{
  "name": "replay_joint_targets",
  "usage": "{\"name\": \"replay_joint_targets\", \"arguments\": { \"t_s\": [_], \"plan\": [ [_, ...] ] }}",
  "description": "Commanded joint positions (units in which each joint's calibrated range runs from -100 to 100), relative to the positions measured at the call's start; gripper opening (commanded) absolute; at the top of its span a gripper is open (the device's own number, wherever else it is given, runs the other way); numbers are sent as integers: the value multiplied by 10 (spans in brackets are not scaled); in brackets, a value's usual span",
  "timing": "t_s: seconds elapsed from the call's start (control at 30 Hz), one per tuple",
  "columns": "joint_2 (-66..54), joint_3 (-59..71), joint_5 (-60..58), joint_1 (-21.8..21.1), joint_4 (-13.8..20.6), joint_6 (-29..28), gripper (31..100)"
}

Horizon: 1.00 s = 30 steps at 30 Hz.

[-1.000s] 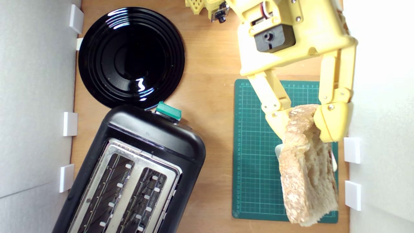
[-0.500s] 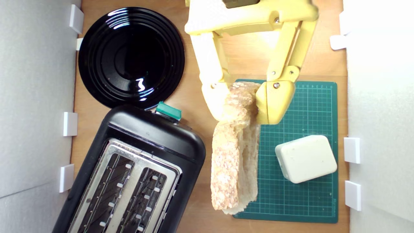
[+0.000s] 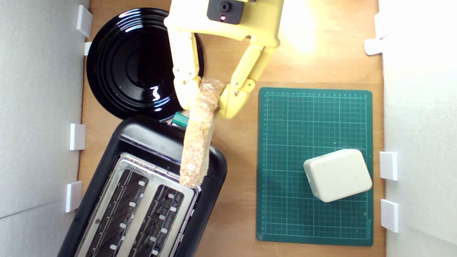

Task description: Pick bread and place in toaster

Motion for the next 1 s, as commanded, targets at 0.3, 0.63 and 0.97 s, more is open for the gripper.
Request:
{"name": "replay_joint_targets", "arguments": {
  "t_s": [0.3,0.63,0.97],
  "plan": [
    [70,-188,99,33,1,51,551],
    [95,-201,125,67,5,72,551],
    [95,-199,124,115,-1,74,551]
  ]
}}
